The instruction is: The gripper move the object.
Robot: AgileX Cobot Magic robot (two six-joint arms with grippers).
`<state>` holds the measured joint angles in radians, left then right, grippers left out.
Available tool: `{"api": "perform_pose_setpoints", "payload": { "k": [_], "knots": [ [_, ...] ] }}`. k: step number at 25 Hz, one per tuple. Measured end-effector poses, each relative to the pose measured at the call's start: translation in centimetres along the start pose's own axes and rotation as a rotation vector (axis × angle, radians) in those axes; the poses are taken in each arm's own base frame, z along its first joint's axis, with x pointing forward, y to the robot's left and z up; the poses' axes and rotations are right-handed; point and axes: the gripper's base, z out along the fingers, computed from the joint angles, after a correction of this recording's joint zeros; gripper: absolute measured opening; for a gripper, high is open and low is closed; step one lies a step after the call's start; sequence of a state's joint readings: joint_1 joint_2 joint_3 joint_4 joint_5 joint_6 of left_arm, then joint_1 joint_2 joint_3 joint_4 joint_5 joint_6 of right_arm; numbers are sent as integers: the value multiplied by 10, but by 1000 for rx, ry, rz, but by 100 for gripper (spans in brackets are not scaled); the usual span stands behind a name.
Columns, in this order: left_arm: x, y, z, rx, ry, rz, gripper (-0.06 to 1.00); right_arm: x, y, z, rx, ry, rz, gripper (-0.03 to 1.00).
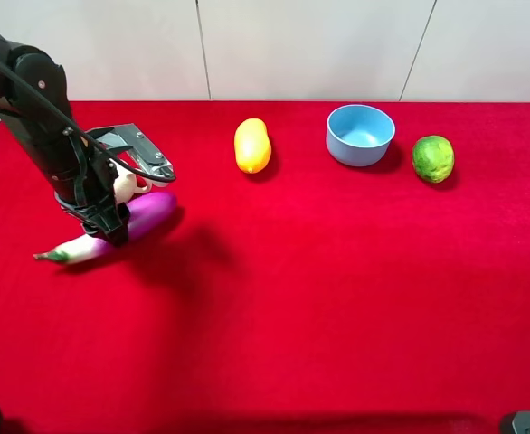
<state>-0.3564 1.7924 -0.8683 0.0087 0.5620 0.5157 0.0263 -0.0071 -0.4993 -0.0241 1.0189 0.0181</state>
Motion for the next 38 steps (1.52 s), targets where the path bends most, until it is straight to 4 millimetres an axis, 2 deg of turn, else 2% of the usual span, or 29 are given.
{"api": "perform_pose_setpoints", "payload": {
  "k": [5,17,23,33,38],
  "knots": [
    [0,0,0,-3,-5,0,71,0,0,0,0,0,0,69],
    [-5,-1,-6,44,4,-43,73,0,0,0,0,0,0,69],
    [-11,1,-22,97,66,-77,79,0,0,0,0,0,0,69],
    [-20,4,-56,166,192,-145,81,0,0,0,0,0,0,69],
    [-20,-1,-80,143,166,-157,83,0,0,0,0,0,0,69]
  ]
}}
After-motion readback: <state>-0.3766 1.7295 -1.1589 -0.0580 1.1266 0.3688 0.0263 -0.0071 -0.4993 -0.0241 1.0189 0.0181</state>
